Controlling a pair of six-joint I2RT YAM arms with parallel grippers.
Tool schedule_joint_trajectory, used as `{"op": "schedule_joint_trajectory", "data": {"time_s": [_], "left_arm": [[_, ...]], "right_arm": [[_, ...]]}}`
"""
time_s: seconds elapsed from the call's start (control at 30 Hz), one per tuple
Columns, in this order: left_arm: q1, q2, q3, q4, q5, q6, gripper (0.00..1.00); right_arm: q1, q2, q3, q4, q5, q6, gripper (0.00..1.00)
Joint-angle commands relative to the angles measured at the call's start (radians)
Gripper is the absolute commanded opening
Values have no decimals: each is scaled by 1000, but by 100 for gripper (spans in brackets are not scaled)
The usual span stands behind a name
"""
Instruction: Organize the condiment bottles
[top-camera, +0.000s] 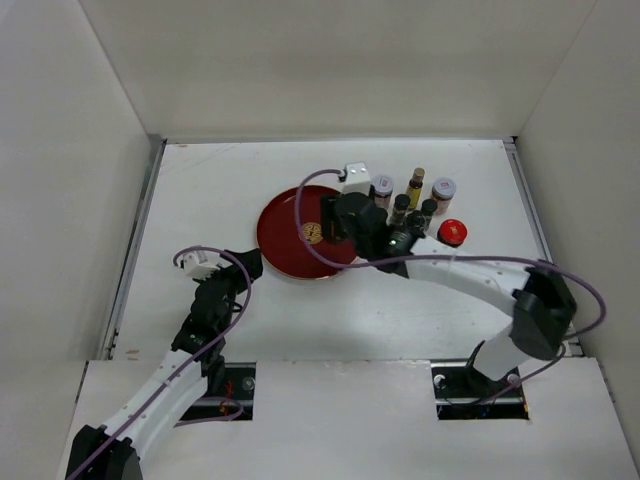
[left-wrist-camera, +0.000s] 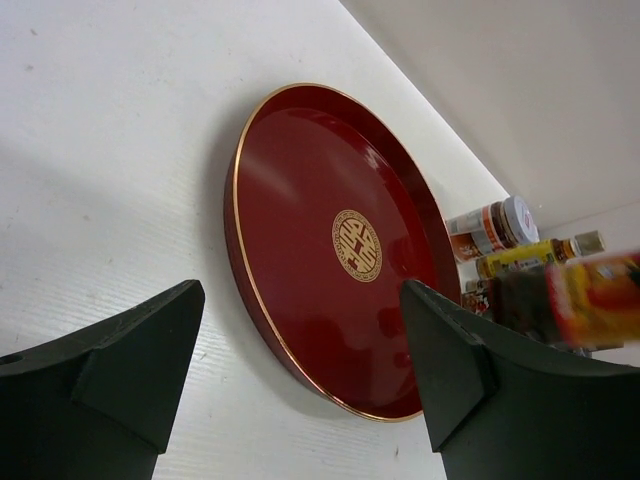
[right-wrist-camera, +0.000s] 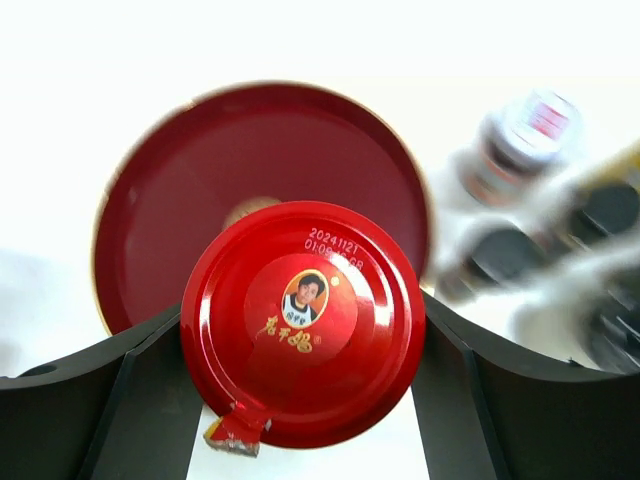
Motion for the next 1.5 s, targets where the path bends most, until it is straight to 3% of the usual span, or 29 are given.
{"op": "schedule_joint_trajectory", "data": {"time_s": [0.0, 0.3, 0.6, 0.7, 0.8, 0.93, 1.13, 1.23, 1.37, 1.47], "left_arm": [[10, -14, -80, 60, 16, -7, 79], [2, -9, -84, 69, 21, -4, 79], [-2, -14, -85, 70, 22, -2, 78], [-2, -14, -85, 70, 22, -1, 78], [-2, -10, -85, 70, 22, -2, 78], [-4, -9, -84, 70, 24, -2, 78], [-1, 0, -84, 81, 24, -2, 78], [-4, 2, -84, 81, 21, -1, 78], [-1, 13, -80, 84, 26, -5, 78], [1, 14, -80, 87, 19, -4, 78]], "right_arm": [[4, 157, 169, 182, -4, -57, 56], [-33, 567, 617, 154, -15, -105, 58], [-67, 750, 792, 121, -41, -41, 62], [-73, 779, 822, 117, -47, -15, 69], [-70, 796, 840, 94, -59, -5, 85], [-70, 711, 753, 130, -55, 5, 95], [-55, 369, 430, 268, -50, -15, 96], [-55, 218, 258, 275, -32, -30, 85], [-61, 69, 67, 224, 39, -35, 55], [-93, 19, -17, 180, 60, -25, 49]]}}
